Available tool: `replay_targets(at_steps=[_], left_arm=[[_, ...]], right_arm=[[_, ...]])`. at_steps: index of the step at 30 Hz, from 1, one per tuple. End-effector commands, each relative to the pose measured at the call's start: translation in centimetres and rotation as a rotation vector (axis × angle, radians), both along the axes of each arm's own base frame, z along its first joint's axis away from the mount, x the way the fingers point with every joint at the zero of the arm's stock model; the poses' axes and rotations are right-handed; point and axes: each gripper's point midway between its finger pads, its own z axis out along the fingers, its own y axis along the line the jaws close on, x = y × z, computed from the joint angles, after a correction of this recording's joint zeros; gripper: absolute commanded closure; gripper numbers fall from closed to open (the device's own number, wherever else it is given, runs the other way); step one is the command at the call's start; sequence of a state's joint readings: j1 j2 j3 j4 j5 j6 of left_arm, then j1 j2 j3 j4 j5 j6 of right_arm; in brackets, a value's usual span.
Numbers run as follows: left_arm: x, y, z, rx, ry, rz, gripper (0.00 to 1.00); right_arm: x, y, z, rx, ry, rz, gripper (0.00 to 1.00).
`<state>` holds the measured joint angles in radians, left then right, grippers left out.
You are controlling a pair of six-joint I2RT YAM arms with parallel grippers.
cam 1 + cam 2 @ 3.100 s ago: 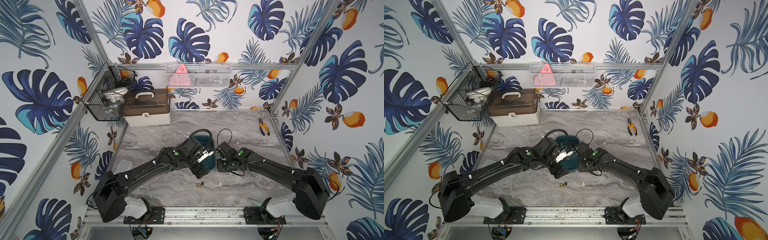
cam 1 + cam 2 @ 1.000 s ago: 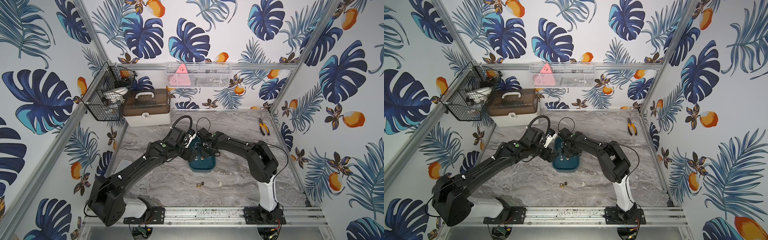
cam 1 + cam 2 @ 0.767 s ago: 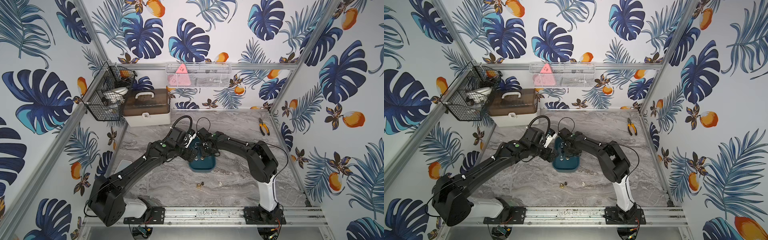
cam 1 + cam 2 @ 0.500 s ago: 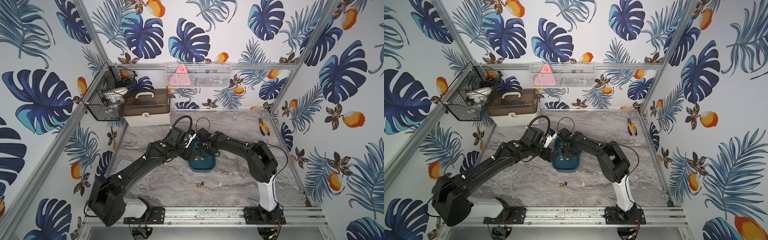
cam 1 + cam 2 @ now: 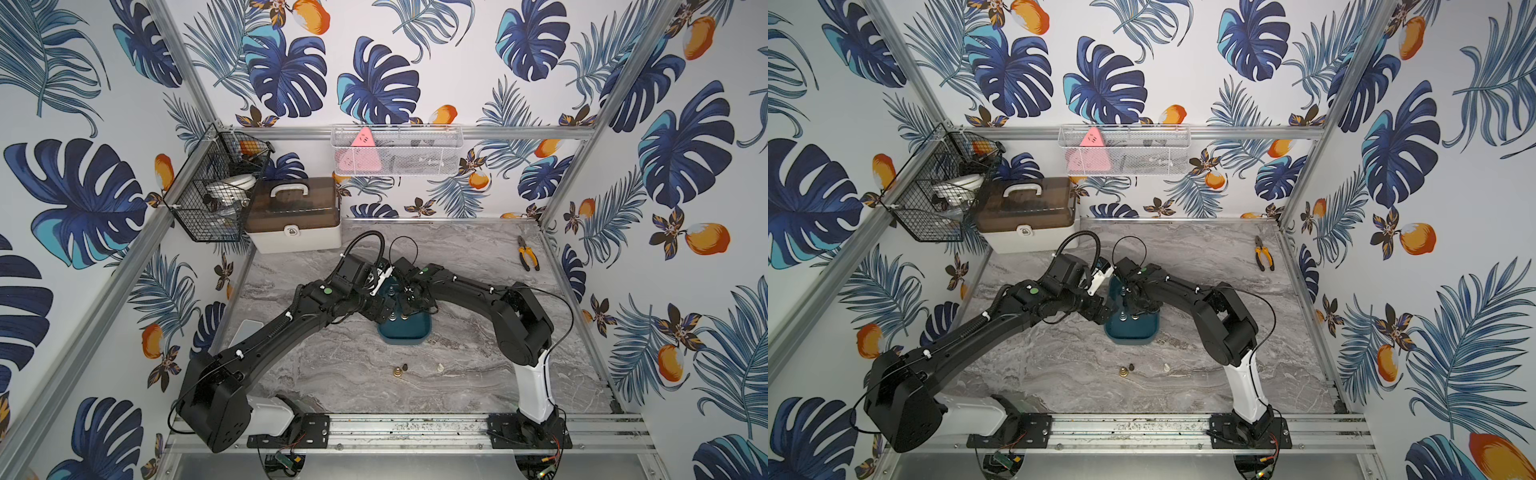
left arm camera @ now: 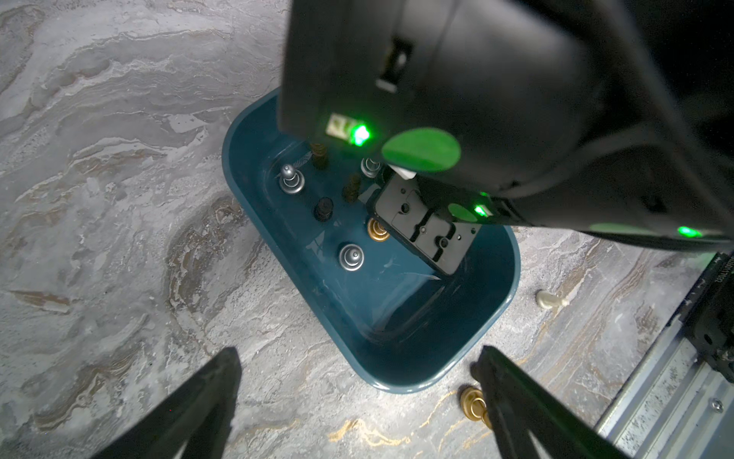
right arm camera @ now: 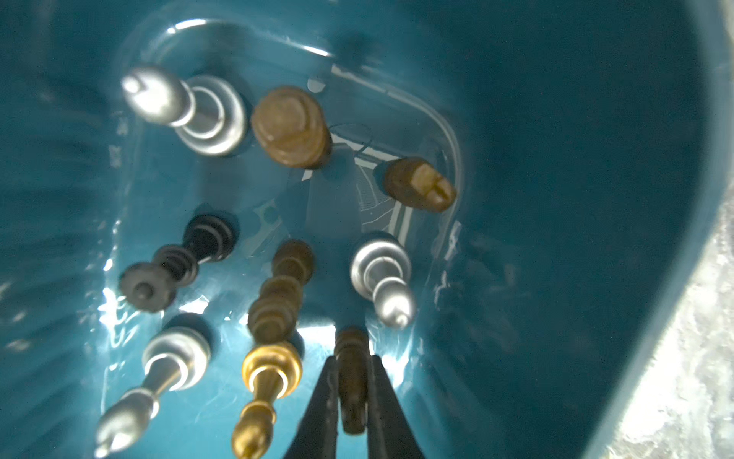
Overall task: Put the chess pieces into the storage box
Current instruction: Place the chess piece in the storage box.
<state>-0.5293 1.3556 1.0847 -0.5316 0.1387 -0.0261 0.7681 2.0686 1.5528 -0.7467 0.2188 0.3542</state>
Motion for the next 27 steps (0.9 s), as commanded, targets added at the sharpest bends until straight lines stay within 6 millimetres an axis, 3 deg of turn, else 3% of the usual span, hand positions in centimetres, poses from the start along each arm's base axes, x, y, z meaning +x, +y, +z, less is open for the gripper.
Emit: replay_targets(at_steps=[1, 9, 18, 27], left_arm=[[0.2, -0.1, 0.4, -0.008, -0.010, -0.006, 0.04], [0.1, -0.2, 0.3, -0.009, -0.005, -0.009, 0.04], [0.1, -0.3, 0.2, -0.014, -0.004, -0.009, 0.04], [0.1, -0.3, 0.8, -0.033, -0.019, -0.003, 0.04]], right_arm=[[-0.2, 0.3, -0.1, 0.000, 0.009, 0.012, 0.83], [-0.2, 0.4, 0.0, -0.002, 0.007, 0.016, 0.76], [-0.1, 0.7, 2.0, 0.027, -0.020, 0.016, 0.60], [-0.7, 0.7, 8.9, 0.164, -0.113, 0.011, 0.52]])
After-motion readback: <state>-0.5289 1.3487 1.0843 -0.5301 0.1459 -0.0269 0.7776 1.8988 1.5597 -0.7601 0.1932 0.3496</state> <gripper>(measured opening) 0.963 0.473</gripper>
